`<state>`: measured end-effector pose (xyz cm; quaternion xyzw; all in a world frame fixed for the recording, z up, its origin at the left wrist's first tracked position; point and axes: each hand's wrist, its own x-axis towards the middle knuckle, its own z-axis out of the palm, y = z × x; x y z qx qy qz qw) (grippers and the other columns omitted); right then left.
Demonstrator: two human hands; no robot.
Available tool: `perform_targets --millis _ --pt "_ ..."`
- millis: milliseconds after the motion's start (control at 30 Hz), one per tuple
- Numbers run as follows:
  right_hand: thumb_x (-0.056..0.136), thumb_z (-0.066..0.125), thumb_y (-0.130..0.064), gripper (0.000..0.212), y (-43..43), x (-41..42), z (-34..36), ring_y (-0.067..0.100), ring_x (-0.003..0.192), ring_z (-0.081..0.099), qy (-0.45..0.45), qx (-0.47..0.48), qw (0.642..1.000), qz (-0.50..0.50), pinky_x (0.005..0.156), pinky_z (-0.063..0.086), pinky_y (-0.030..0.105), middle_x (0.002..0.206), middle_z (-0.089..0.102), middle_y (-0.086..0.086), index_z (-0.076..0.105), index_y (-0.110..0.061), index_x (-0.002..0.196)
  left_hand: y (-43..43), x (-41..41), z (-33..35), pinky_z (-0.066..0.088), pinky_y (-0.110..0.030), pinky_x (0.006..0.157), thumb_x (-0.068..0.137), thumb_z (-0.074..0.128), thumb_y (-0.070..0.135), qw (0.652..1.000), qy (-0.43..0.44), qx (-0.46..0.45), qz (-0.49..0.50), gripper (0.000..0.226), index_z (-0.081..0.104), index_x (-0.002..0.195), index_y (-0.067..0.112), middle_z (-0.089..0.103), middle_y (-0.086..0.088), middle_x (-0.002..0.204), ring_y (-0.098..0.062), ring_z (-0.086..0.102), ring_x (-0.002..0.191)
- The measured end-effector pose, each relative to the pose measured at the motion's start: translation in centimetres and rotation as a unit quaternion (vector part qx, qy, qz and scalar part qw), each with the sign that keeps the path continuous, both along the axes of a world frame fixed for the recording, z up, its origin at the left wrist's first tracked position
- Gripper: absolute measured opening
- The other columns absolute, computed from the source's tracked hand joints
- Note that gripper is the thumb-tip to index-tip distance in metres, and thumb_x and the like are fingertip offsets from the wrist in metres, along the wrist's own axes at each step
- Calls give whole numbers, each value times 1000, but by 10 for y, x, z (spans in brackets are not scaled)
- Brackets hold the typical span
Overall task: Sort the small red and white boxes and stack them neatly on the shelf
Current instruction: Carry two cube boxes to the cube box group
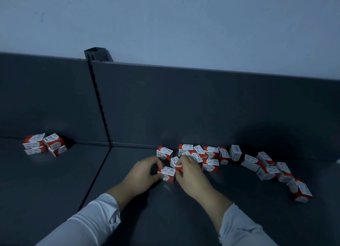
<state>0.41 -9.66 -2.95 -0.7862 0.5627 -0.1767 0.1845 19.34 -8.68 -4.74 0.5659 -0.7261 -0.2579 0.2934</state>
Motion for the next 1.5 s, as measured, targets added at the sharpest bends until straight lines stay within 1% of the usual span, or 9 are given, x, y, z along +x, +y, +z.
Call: perform_targets --millis 400,567,800,933,1033,1167,1267,1367,1500 --pt "95 52 -3 36 13 -1 -2 -3 115 52 -222 152 963 0 86 40 8 125 58 -12 54 -26 123 14 14 -6 54 -23 80 80 73 -8 970 211 117 -7 33 60 102 13 62 -6 102 -10 63 90" --pt "91 67 -25 34 17 11 -12 -4 112 53 -263 197 944 -1 96 44 19 123 57 -12 56 -29 123 21 19 -7 52 -19 76 83 68 -10 966 228 119 -7 31 58 105 9 60 -5 100 -9 60 86" --pt "90 64 -24 31 14 32 -9 10 92 64 -310 257 915 -30 74 52 23 111 66 4 53 -26 120 24 34 -1 48 -18 82 80 72 21 968 230 101 -19 31 61 109 25 60 1 110 -1 58 88" --pt "90 58 -31 31 11 42 -10 9 95 63 -231 241 942 -35 85 53 30 108 66 -3 56 -24 121 29 39 0 43 -18 95 75 78 37 986 110 76 -100 43 61 114 36 60 22 109 -2 57 109" --pt "94 52 -34 32 11 45 -14 11 103 62 -175 214 961 -12 91 51 30 113 67 -2 62 -22 122 30 39 -8 45 -22 95 74 78 23 990 58 49 -116 50 58 118 34 62 18 111 -3 57 109" --pt "96 52 -34 30 6 36 -19 16 120 41 -97 37 994 -32 104 37 34 124 57 -4 63 -21 121 27 39 -12 46 -19 89 81 75 15 994 61 28 -89 46 55 116 37 62 23 110 0 60 104" --pt "92 56 -30 35 1 16 -17 28 123 42 -22 -138 972 -189 98 39 43 135 52 -2 63 -20 124 23 47 -18 47 -31 95 83 73 27 996 41 47 -59 41 54 115 43 63 25 109 -1 59 104" --pt "96 52 -38 43 -4 -2 -24 28 135 30 92 -80 966 -229 102 32 47 154 33 -7 51 -31 138 16 55 -21 40 -43 102 82 70 40 998 3 57 -14 40 50 116 48 62 30 108 0 55 107" --pt "74 82 -25 45 -3 -8 -34 32 117 51 100 -125 970 -182 85 44 51 131 58 -3 70 -29 117 9 62 -23 37 -48 105 82 70 42 998 6 52 36 42 49 116 50 60 34 109 0 54 109"
